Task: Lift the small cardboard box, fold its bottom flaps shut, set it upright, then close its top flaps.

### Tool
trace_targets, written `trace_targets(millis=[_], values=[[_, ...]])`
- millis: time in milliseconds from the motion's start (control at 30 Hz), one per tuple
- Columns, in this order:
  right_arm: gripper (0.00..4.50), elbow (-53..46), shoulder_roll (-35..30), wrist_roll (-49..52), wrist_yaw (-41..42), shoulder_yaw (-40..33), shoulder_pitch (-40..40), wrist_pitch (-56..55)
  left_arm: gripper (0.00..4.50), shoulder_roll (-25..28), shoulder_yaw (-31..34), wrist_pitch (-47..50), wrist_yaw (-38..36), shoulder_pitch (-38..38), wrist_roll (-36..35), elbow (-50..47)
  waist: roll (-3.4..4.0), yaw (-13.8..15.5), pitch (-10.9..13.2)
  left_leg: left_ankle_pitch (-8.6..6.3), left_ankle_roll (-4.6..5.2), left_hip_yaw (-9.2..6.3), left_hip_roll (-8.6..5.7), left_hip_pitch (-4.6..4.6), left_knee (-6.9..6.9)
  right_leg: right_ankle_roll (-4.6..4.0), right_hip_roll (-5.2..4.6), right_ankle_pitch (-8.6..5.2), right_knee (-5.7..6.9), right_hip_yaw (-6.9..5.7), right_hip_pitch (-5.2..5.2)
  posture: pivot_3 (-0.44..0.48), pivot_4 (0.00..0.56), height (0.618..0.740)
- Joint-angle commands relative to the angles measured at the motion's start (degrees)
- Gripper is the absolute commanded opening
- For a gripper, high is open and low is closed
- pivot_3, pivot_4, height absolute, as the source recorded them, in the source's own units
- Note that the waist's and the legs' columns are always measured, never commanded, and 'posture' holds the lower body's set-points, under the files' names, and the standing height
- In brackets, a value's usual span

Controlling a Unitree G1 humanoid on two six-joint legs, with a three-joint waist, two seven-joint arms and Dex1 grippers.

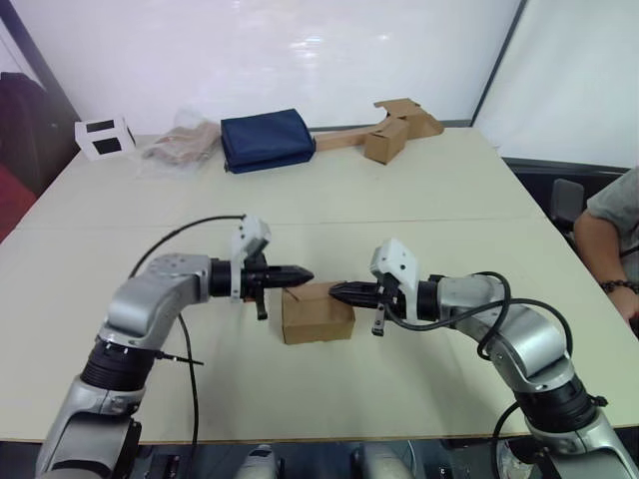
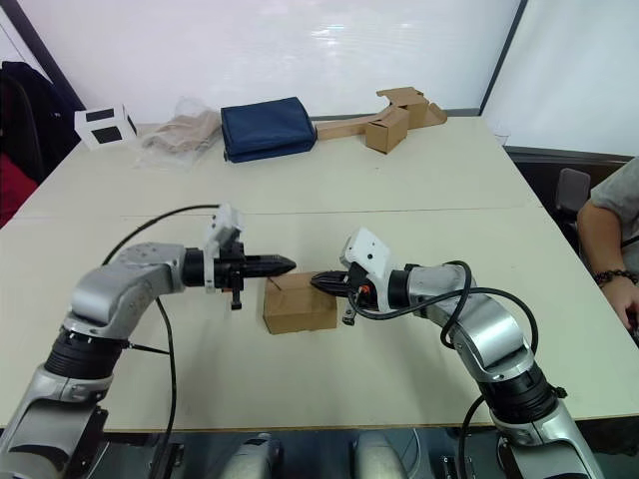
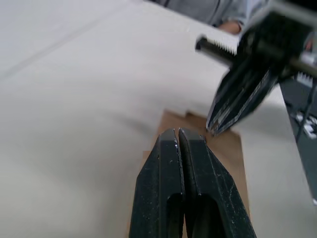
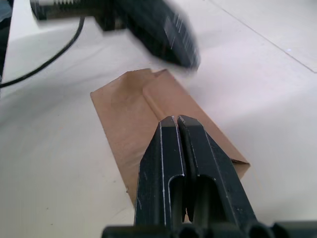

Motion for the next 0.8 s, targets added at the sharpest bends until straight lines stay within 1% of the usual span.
trace_targets(millis=[33, 233, 433, 567, 800], values=[[0.00, 0.14, 0.19, -0.57, -0.41, -0.29, -0.92, -2.16, 0.07, 0.73, 1.01, 1.28, 0.41, 1.10, -1.72, -3.09, 0.00, 0.02, 0.00, 0.00, 0.00, 0.00, 0.00, 0.00, 0.00, 0.00, 0.00, 0.00, 0.00, 0.00, 0.00, 0.000, 0.150, 0.740], [0.00, 1.30, 0.62, -2.62, -0.20, 2.78, -1.90, -3.73, 0.07, 2.43, -2.25, -0.33, 0.69, 4.14, 1.14, -5.61, 0.00, 0.04, 0.00, 0.00, 0.00, 0.00, 0.00, 0.00, 0.00, 0.00, 0.00, 0.00, 0.01, 0.00, -0.01, 0.000, 0.150, 0.740], [0.00, 3.09, 0.01, -6.75, -0.21, 6.44, -2.48, -6.58, 0.07, 2.80, -6.07, -4.19, 1.75, 5.86, 6.29, -4.30, 0.00, 0.11, 0.00, 0.00, 0.00, 0.00, 0.00, 0.00, 0.00, 0.00, -0.01, 0.00, -0.01, 0.00, 0.00, 0.000, 0.150, 0.740], [0.00, 4.30, -0.42, -9.40, 0.12, 8.17, -2.95, -8.58, 0.07, 2.46, -6.91, -6.31, 1.98, 6.12, 8.37, -2.66, 0.00, 0.07, 0.00, 0.00, 0.00, 0.00, 0.00, 0.00, 0.00, 0.00, 0.00, 0.00, 0.00, 0.00, 0.00, 0.000, 0.150, 0.740], [0.00, 6.14, -0.02, -11.71, 0.70, 8.85, -3.38, -9.92, 0.07, 2.05, -7.08, -7.66, 1.48, 6.50, 8.58, -2.32, 0.00, 0.06, 0.00, 0.00, 0.00, 0.01, 0.00, 0.01, 0.00, 0.00, 0.00, 0.00, 0.00, 0.00, 0.01, 0.000, 0.150, 0.740]])
